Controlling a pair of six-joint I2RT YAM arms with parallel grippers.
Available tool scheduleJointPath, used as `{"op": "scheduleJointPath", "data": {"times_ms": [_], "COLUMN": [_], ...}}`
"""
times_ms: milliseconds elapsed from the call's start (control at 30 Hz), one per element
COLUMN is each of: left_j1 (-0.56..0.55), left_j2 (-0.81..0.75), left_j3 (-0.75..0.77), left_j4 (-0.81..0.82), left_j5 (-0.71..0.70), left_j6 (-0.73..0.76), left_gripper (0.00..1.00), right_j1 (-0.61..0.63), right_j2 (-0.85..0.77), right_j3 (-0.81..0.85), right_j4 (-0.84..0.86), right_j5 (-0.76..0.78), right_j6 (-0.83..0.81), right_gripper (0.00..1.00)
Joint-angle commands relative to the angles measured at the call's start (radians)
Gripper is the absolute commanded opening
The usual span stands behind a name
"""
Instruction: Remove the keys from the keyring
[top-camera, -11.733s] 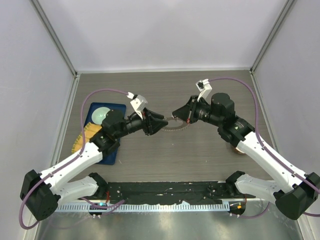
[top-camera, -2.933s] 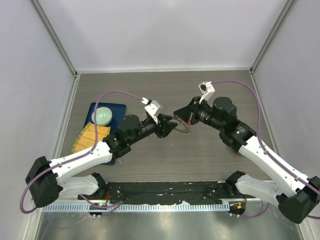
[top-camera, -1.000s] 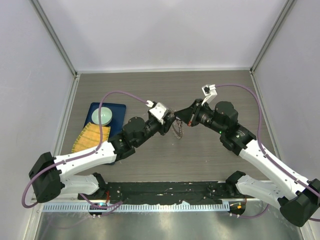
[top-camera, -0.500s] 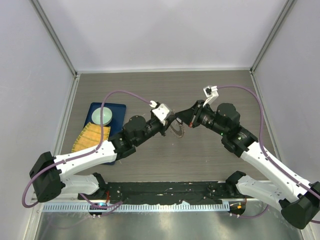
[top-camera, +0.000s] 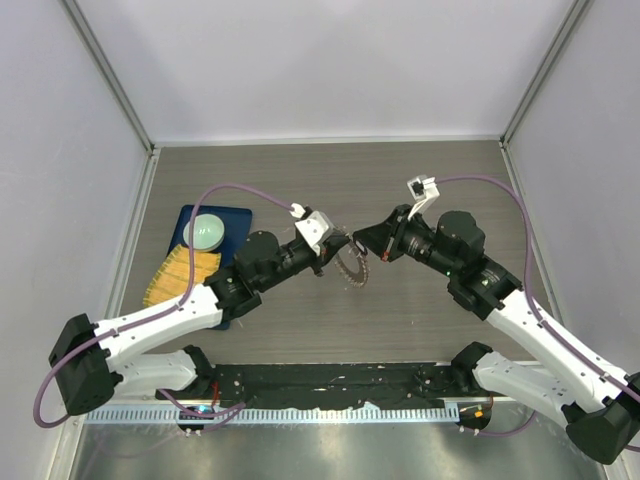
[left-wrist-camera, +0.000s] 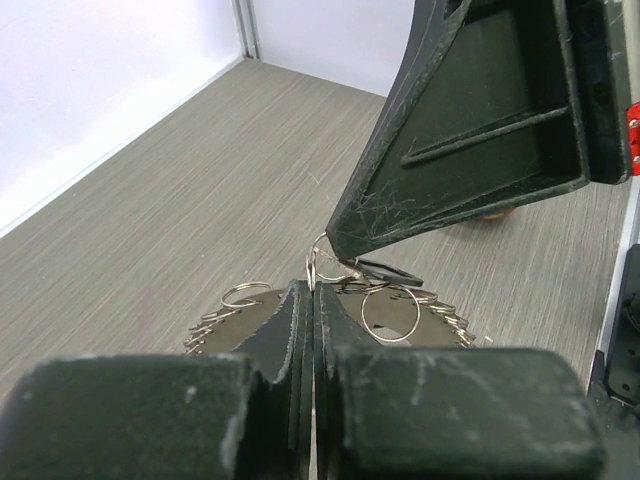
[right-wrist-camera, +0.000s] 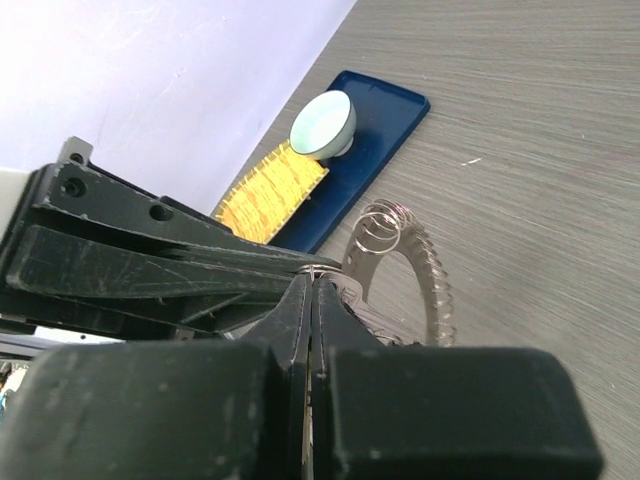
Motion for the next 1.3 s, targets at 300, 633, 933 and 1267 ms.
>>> {"op": "scheduleJointPath", "data": {"times_ms": [300,633,933,1267], "left_j1": [0.015,0.03,0.033,0.063], "left_j2": [-0.079,-0.1,-0.102,-0.182], "left_j3": [-0.021,-0.049,-0.059,-0.121], "left_j4": [0.084,0.122,0.113,-0.027], "left_j5": [0.158,0.214,0.204,0.148], "left_j6": [0.014,0.016,0.027,0.031], "left_gripper": [0.0,0.0,0.0,0.0], "right_j1": [0.002,0.003,0.003,0.003], "right_j2": [0.009,0.02,0.012,0.064], "right_j3": [0.0,0.009,0.018,0.066], "right_j4": [-0.019,-0.026,-0.029,-0.162], "right_j5": [0.049,0.023,0.037,0.345], "right_j6": [-0.077,-0.089,-0.106,-0.157], "right_gripper": [0.04,0.05,0.01,0.01]}}
